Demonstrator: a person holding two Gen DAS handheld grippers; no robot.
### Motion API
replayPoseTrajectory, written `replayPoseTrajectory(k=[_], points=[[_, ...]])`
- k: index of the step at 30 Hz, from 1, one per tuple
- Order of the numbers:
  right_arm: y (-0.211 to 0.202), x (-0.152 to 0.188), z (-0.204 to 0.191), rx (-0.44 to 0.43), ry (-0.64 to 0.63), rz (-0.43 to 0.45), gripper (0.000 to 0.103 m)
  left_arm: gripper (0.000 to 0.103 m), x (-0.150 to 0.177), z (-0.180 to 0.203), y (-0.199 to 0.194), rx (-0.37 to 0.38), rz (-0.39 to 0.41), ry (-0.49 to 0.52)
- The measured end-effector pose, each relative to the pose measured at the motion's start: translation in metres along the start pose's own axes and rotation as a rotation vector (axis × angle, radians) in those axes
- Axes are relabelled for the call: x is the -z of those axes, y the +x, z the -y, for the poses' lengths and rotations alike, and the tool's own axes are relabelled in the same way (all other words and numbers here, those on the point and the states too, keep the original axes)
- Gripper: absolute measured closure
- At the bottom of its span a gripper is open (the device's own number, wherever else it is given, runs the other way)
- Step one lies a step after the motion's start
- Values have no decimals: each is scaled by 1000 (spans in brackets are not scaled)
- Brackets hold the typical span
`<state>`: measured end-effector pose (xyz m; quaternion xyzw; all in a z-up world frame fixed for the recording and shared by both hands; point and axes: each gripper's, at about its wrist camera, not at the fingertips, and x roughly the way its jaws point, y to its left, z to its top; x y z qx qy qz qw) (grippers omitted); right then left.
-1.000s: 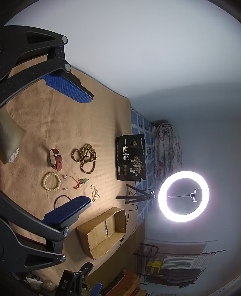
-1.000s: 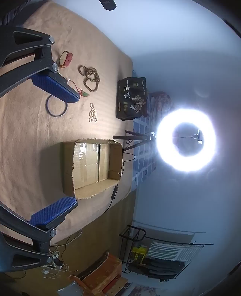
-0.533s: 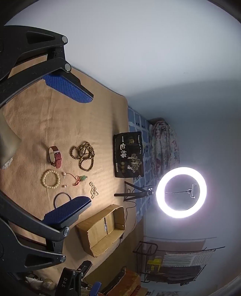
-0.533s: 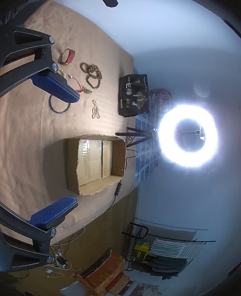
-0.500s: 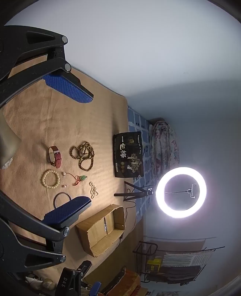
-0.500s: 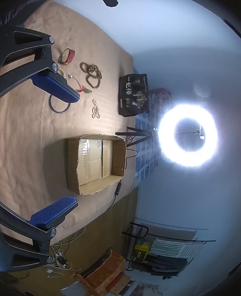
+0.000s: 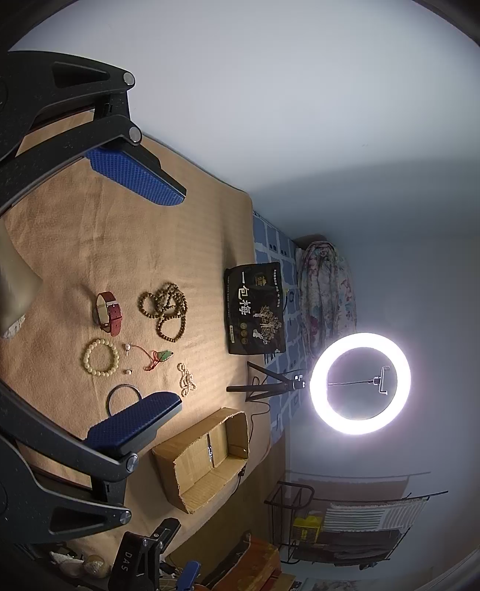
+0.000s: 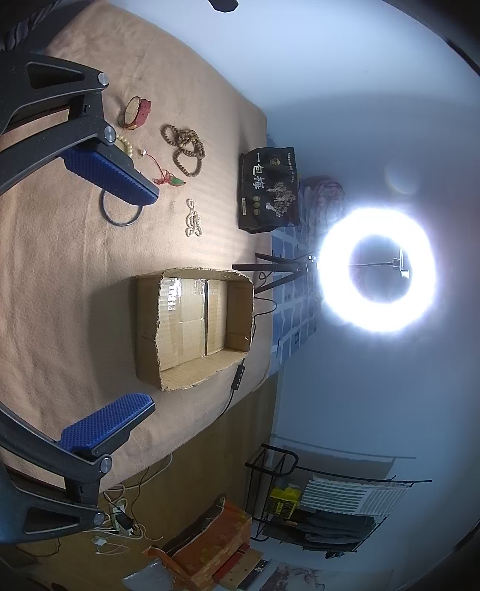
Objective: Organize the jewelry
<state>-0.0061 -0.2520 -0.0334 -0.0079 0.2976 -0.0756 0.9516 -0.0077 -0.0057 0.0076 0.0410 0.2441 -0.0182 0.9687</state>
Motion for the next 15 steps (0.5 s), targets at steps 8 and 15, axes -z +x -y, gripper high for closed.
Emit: replayPoseTrajectory(k=[8,15], points=[[0,0,-1,4,1,-3,0,0,1,0,0,1,2,-1],[1,1,0,5,2,-5,0,0,-1,2,-1,1,2,-1]])
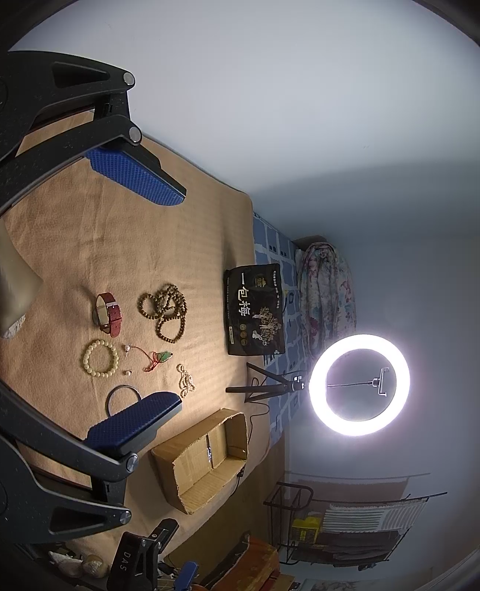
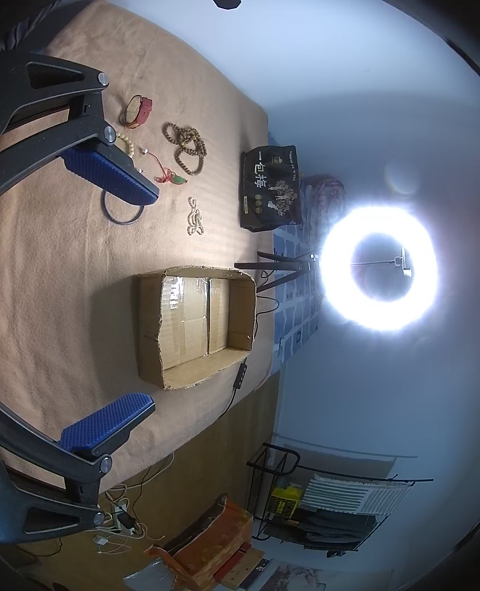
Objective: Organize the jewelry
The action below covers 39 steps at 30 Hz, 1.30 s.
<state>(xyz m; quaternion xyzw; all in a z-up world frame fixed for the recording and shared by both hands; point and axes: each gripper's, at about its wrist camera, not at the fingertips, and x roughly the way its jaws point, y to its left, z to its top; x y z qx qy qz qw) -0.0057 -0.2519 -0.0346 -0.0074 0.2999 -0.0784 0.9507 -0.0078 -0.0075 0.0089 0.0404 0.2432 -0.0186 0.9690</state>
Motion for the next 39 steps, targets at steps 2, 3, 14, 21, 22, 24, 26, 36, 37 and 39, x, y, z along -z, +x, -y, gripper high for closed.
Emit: replayPoseTrajectory(k=[2,3,14,21,22,24,26,36,37,39], points=[[0,0,0,0,0,0,0,0,3,-1,1,0,1,1],[0,0,0,-1,1,0,0,0,3,-1,0,0,0,1],[0,1,0,0,1,-3,0,0,3,-1,0,-1,2,1],[0,2,0,0,0,-4,0,0,3,-1,0,-1,2,1],[0,2,0,0,1,-4,0,0,3,-1,0,-1,2,1],[1,2,0,0,1,-4,0,0,4,-1,0,-1,2,1],[1,1,0,0,1,-4,0,0,4,-1,0,-1,2,1],[0,3,-1,-3,1,-7,0,0,4,-2,-1,-2,0,0],[1,3,-1,-2,1,-7,0,0,4,-2,0,-2,0,0],[1,3,-1,-3,2,-8,0,0,3,-4,0,-3,-6,-1]])
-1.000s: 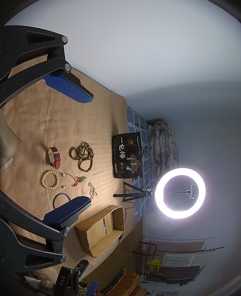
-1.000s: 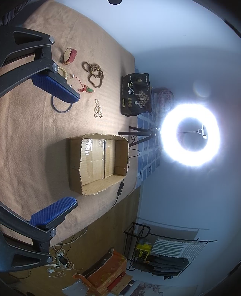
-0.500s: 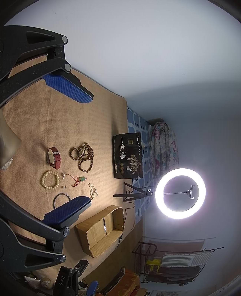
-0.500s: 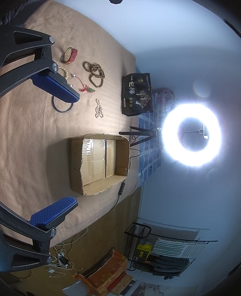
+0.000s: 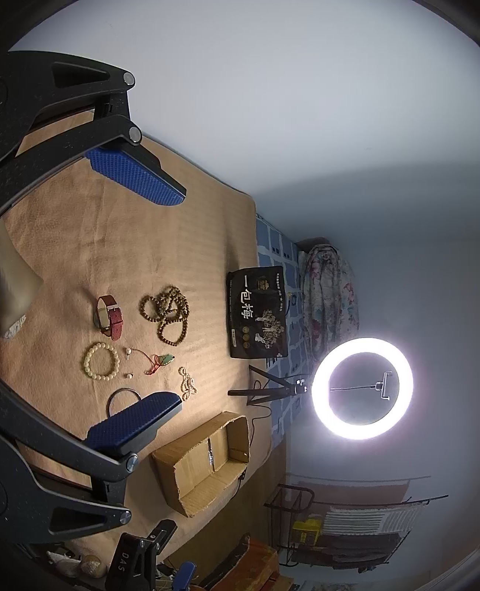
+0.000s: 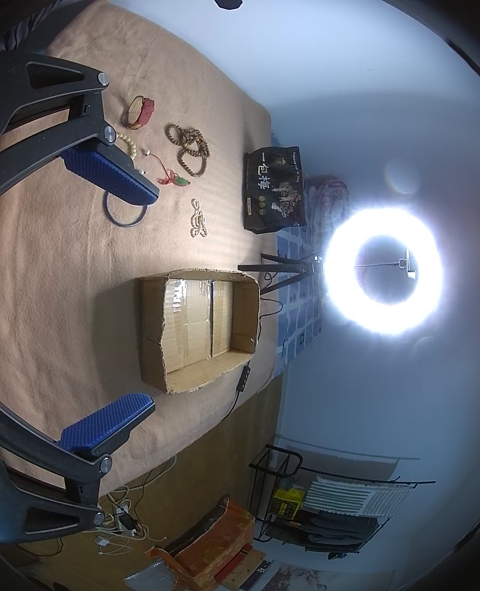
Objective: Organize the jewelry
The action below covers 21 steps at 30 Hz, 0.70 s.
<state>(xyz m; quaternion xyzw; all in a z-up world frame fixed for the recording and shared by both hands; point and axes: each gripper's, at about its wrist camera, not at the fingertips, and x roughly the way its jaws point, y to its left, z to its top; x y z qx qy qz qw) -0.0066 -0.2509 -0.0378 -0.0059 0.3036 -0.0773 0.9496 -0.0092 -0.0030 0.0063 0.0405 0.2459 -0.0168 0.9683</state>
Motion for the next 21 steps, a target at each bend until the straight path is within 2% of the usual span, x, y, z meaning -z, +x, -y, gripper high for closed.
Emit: replayPoseTrajectory(k=[12,21], points=[[12,-3,-8,-26,-3,-30,0,0,6,-11,26,-32,-46,-19],[37,-2,-16,-69,-52,-66,0,0,12,-36,52,-57,-99,-56]])
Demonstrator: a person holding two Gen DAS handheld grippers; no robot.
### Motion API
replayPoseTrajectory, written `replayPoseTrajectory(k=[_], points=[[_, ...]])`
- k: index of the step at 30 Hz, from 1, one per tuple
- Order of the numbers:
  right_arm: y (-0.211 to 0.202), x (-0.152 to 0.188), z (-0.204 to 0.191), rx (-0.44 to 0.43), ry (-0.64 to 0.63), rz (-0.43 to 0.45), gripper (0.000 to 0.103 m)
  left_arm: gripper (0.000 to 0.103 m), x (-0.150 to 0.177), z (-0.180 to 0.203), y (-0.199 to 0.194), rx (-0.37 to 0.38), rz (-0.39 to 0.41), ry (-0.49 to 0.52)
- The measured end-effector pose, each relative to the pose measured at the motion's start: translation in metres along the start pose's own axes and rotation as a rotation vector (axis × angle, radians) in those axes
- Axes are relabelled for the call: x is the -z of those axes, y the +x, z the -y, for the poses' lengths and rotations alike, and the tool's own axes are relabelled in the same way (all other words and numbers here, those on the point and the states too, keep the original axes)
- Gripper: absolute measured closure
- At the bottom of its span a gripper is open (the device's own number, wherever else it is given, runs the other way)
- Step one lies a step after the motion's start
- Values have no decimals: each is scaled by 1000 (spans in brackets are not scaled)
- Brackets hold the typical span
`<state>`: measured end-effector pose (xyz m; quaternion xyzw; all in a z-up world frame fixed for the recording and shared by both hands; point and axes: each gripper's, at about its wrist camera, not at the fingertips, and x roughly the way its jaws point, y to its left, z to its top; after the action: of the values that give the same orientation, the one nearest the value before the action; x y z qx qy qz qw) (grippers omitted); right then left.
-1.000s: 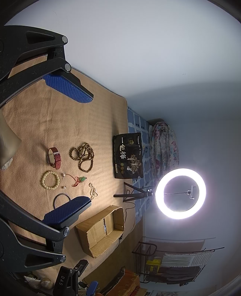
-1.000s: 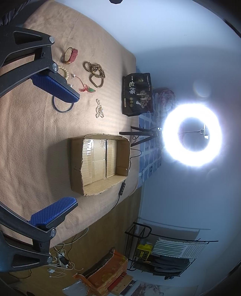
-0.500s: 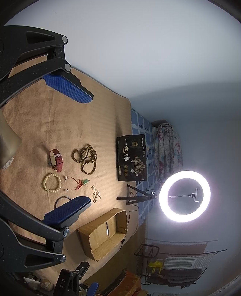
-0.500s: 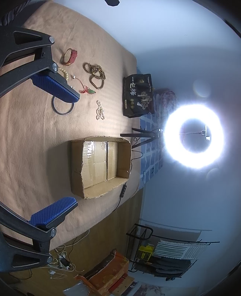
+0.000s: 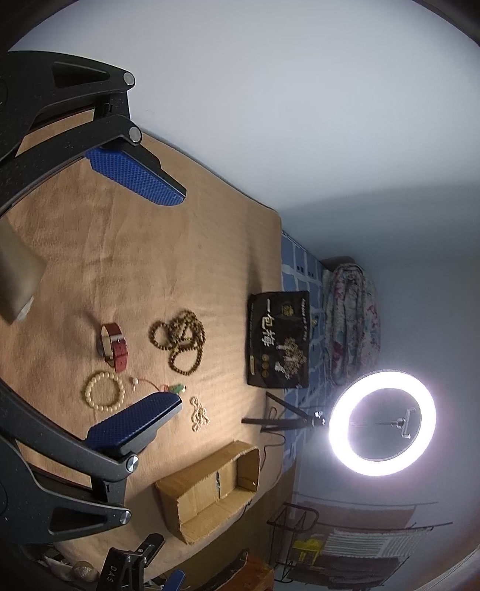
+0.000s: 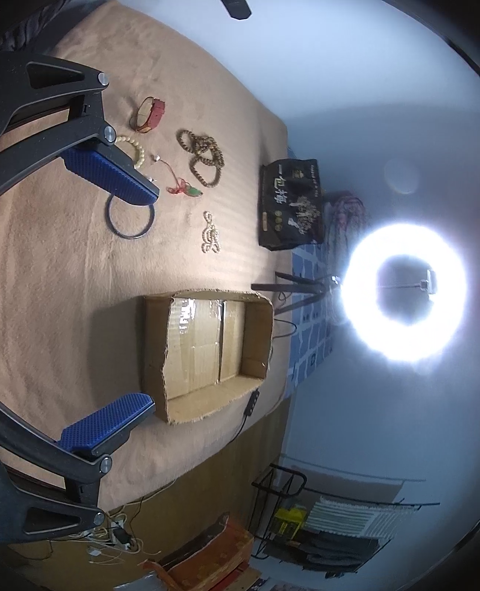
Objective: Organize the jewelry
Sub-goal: 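Grasp the red watch with the left tool while the right tool grasps the blue bangle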
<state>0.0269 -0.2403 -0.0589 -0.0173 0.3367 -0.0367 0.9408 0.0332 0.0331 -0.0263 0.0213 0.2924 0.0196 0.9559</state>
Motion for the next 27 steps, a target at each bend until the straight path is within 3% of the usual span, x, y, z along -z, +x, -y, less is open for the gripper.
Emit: replayPoseTrajectory(k=[6,13,20,27], points=[[24,1,-14,-70,-66,-70,0,0,6,-13,22,48,-79,18],[56,7,-36,-170,-159,-153,0,0,26,-10,49,181,-191,93],[88,14,-44,-267,-135,-264,0,7,40,7,84,259,-314,194],[110,22,-59,-267,-195,-307,0,7,53,28,103,307,-359,305]])
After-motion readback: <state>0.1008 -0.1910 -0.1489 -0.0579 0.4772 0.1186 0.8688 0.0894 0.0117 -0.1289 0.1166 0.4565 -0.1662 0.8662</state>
